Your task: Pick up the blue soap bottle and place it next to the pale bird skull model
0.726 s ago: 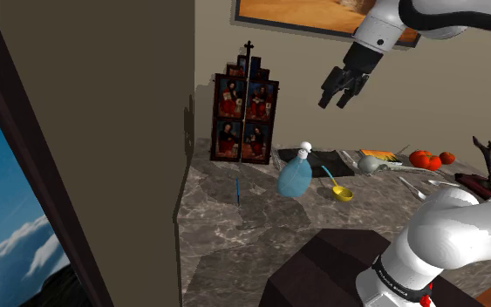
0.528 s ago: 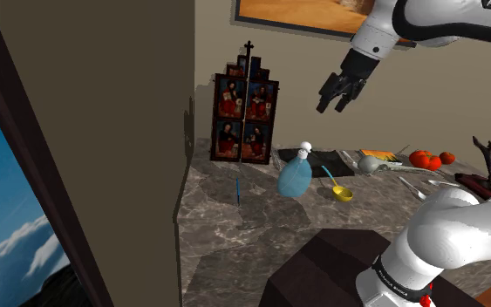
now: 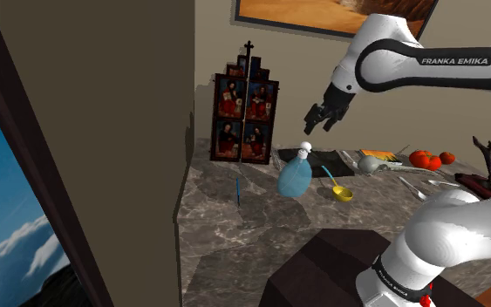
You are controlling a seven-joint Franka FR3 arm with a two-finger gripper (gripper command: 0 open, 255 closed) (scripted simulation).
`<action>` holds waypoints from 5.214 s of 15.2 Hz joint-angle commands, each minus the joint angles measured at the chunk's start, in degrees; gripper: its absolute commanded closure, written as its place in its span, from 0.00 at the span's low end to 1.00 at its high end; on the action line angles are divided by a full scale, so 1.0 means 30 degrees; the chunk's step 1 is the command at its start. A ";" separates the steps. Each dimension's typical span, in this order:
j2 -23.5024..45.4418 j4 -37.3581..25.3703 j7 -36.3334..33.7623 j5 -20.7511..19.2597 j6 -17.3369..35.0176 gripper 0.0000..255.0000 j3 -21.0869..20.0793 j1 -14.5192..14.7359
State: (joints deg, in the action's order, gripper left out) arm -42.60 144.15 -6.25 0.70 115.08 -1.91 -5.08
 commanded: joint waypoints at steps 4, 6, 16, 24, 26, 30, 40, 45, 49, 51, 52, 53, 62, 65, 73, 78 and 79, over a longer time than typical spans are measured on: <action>0.1432 0.1915 -0.0444 -0.1171 0.3759 0.00 -0.0192 -0.0961; 0.2288 0.2483 -0.0719 -0.1727 0.5334 0.00 -0.0281 -0.1434; 0.4015 0.3367 -0.0905 -0.2061 0.7974 0.00 -0.0290 -0.1721; 0.4015 0.3364 -0.0905 -0.2061 0.7969 1.00 -0.0290 -0.1720; 0.4015 0.3365 -0.0905 -0.2061 0.7970 1.00 -0.0290 -0.1721; 0.4010 0.3367 -0.0904 -0.2061 0.7967 1.00 -0.0289 -0.1721; 0.3081 0.1903 -0.0632 -0.1864 0.5582 1.00 -0.0201 -0.1599; 0.2696 0.0870 -0.0490 -0.1776 0.4166 1.00 -0.0165 -0.1554; 0.2488 -0.0019 -0.0387 -0.1719 0.3072 1.00 -0.0145 -0.1530; 0.2415 -0.0483 -0.0339 -0.1694 0.2537 1.00 -0.0137 -0.1522; 0.2386 -0.0720 -0.0315 -0.1683 0.2272 1.00 -0.0133 -0.1518; 0.2362 -0.0960 -0.0292 -0.1672 0.2008 1.00 -0.0130 -0.1515; 0.2352 -0.3261 -0.0101 -0.1594 -0.0297 1.00 -0.0110 -0.1501; 0.2426 -0.4085 -0.0042 -0.1575 -0.1045 1.00 -0.0108 -0.1502; 0.2797 -0.6424 0.0105 -0.1539 -0.3008 1.00 -0.0109 -0.1515; 0.3153 -0.7998 0.0192 -0.1525 -0.4223 1.00 -0.0116 -0.1530; 0.3235 -0.8324 0.0209 -0.1523 -0.4467 1.00 -0.0118 -0.1533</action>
State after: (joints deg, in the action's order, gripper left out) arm -33.17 120.18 -5.68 -3.88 102.39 -2.26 -9.67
